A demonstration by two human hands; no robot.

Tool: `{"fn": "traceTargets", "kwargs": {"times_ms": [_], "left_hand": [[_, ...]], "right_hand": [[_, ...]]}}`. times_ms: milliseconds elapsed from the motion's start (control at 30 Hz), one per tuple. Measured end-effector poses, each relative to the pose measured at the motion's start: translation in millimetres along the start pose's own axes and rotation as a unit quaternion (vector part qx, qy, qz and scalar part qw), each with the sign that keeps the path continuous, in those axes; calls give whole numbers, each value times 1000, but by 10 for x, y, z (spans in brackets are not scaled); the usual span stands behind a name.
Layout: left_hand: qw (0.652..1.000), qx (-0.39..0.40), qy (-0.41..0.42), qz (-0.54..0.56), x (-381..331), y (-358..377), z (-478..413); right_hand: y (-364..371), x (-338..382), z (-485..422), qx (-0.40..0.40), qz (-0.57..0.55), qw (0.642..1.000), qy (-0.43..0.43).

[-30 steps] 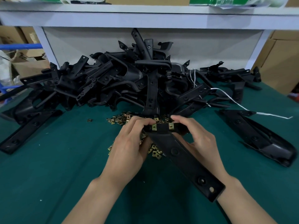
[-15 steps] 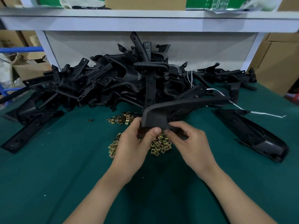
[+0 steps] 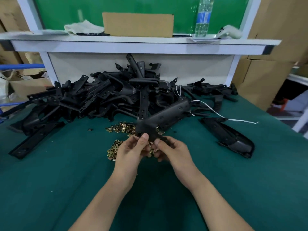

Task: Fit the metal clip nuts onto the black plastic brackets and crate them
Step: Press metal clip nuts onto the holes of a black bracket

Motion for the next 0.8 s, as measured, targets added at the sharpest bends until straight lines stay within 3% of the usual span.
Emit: {"fn": "traceTargets", "kwargs": {"times_ms": [133,300,433,633,800], "left_hand": [[996,-24,-52,66,-1,41,92],[992,-63,-85,69,-21,53,227],[986,-61,-134,74,-74,132,337],[980,34,-161,109,-184,387,429],[976,95,-179,79,-209,888,388]], "right_hand": [[26,5,142,-25,48,999,6],[122,50,332,-35,116,993,2],[128,95,518,-33,98,995,-3],[-48,187,812,-40,3,999,8],[-493,482,1161,-70,37,997,-10]]}}
Point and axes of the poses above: each hand's wrist, its own z-axis away from the middle knuckle, its own y-axis out of the palm, x = y × z, the point moved 1 cm from there along -z, towards the middle knuckle, and after that the axes turned 12 degrees about x, right-handed, at the moved point
